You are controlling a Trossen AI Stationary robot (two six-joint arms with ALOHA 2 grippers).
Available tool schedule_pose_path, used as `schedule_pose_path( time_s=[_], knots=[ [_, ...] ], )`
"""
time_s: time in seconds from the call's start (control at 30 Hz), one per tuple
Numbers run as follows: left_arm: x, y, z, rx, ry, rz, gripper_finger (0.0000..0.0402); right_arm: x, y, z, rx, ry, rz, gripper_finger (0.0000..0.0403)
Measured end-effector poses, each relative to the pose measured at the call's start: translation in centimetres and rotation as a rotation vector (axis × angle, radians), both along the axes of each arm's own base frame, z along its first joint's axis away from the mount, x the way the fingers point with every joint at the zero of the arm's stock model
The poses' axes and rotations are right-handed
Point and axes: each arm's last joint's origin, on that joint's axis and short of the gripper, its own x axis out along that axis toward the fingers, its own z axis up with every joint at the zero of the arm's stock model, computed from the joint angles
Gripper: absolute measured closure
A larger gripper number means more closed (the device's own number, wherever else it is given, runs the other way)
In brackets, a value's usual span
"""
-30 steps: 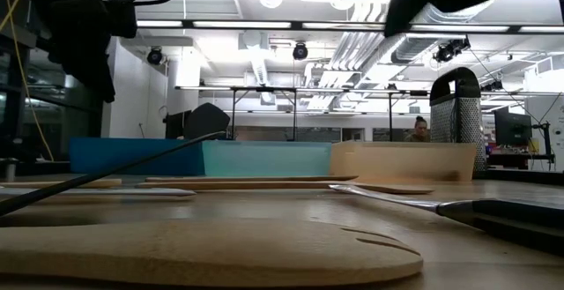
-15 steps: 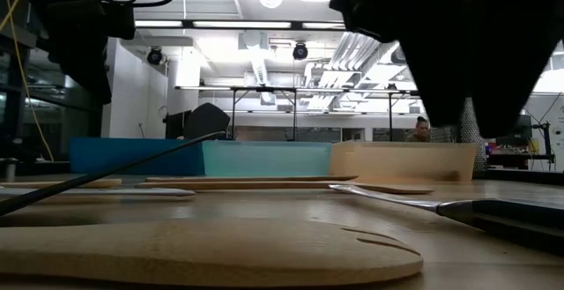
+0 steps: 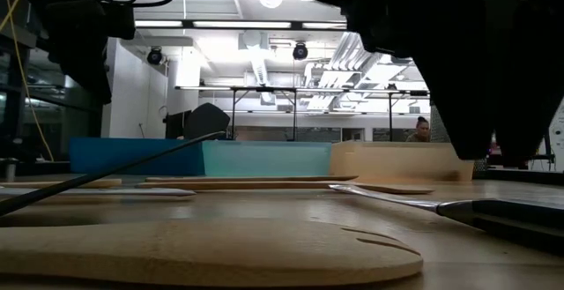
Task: Pick & Place Kitchen Items
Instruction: Put the knife into the orange bin
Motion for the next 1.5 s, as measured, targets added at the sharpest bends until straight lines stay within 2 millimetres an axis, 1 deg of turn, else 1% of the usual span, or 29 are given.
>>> schedule_pose_path(
  time_s=[0.27, 0.63, 0.73, 0.93, 1.07, 1.23, 1.4, 1.5],
  knots=[
    [0.0, 0.0, 0.0, 0.001, 0.000, 0.000, 0.0257, 0.5, 0.1, 0.0, -0.033, -0.082, -0.010, 0.0264],
    [0.0, 0.0, 0.0, 0.001, 0.000, 0.001, 0.0257, -0.2, 0.5, -0.3, -0.039, -0.041, -0.007, 0.0261],
    [0.0, 0.0, 0.0, 0.001, 0.000, 0.001, 0.0257, -0.3, 0.8, -0.5, -0.037, -0.051, -0.004, 0.0243],
    [0.0, 0.0, 0.0, 0.002, 0.001, 0.000, 0.0257, -0.7, 1.3, -0.7, -0.040, -0.057, -0.029, 0.0180],
    [0.0, 0.0, 0.0, 0.002, 0.001, 0.001, 0.0257, -0.7, 1.5, -0.7, -0.041, -0.074, -0.028, 0.0160],
    [0.0, 0.0, 0.0, 0.002, 0.000, 0.001, 0.0257, -0.6, 1.6, -1.4, -0.050, -0.059, -0.035, 0.0165],
    [0.0, 0.0, 0.0, 0.003, 0.001, 0.002, 0.0257, -0.3, 1.7, -2.8, -0.045, -0.029, -0.035, 0.0176],
    [0.0, 0.0, 0.0, 0.007, 0.006, 0.004, 0.0257, -0.3, 1.8, -3.3, -0.051, -0.014, -0.050, 0.0182]
  ],
)
